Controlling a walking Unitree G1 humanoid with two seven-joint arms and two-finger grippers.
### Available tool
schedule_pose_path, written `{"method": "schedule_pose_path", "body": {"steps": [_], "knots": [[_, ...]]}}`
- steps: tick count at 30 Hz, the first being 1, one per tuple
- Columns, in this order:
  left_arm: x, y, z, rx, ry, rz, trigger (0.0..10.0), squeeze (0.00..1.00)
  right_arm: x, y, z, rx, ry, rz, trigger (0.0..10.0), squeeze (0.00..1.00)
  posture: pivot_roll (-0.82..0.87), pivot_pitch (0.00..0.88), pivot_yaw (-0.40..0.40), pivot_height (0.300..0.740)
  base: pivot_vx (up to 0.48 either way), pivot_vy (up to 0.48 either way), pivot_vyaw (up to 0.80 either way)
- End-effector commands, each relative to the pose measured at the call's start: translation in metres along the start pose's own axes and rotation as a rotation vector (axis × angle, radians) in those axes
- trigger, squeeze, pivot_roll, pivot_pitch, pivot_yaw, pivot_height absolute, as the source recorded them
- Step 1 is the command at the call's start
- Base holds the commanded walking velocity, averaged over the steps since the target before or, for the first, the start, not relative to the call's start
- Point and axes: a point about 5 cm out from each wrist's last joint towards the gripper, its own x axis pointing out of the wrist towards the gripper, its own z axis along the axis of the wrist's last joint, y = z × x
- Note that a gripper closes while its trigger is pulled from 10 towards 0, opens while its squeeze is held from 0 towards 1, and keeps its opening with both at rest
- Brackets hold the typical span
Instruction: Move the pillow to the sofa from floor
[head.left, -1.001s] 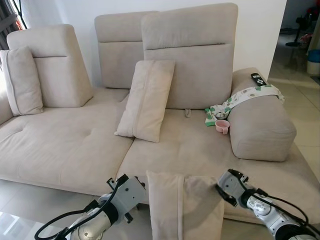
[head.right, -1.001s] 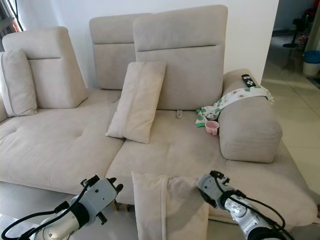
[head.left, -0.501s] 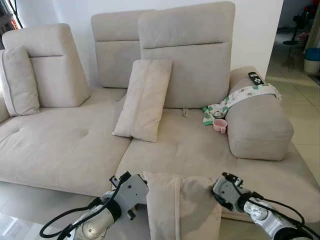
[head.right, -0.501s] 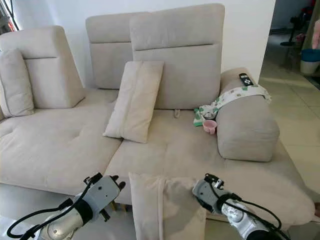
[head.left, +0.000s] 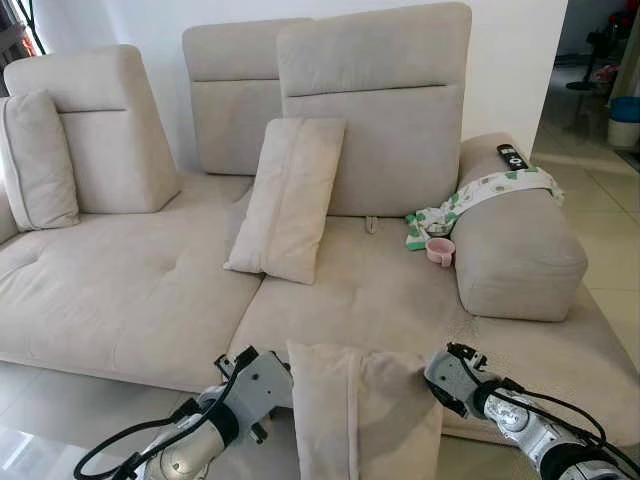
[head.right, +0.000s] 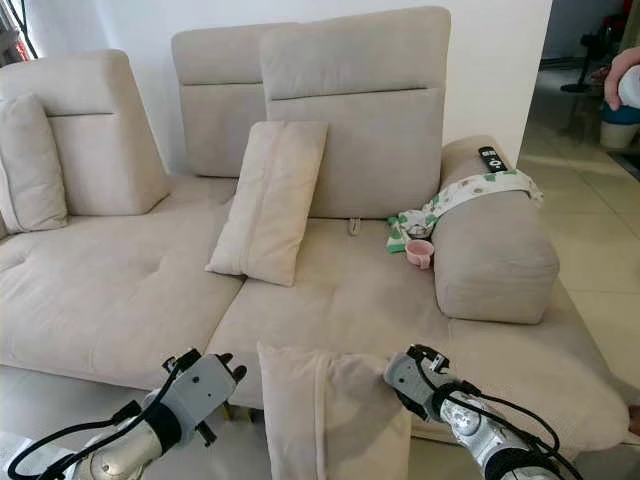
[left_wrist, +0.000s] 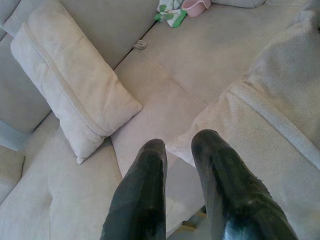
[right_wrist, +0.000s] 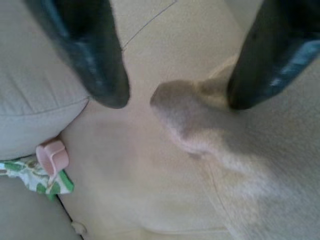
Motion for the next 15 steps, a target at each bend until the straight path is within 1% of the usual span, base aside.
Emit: {"method": "schedule_pose_path", "body": {"steps": [1,2,15], "knots": [[-0.0029,0.0047,-0.0036,0.031,0.031,0.020,10.0,0.00,0.0013,0.0077,0.0007,0.029,0.001,0.015,0.2,0.00,0.41,0.026,0.120,0.560,0.000,0.000,0.00],[-0.0024,0.0047,-0.0033,0.031,0.030,0.019,10.0,0.00,0.0013,0.0084,0.0008,0.032,-0.002,0.013,0.0,0.00,0.41,0.025,0.121,0.560,0.000,0.000,0.00],[0.0002,0.0033,-0.0021,0.033,0.021,0.010,10.0,0.00,-0.0005,0.0074,0.0004,0.029,-0.022,-0.020,0.0,0.00,0.40,0.023,0.126,0.560,0.000,0.000,0.00]]}}
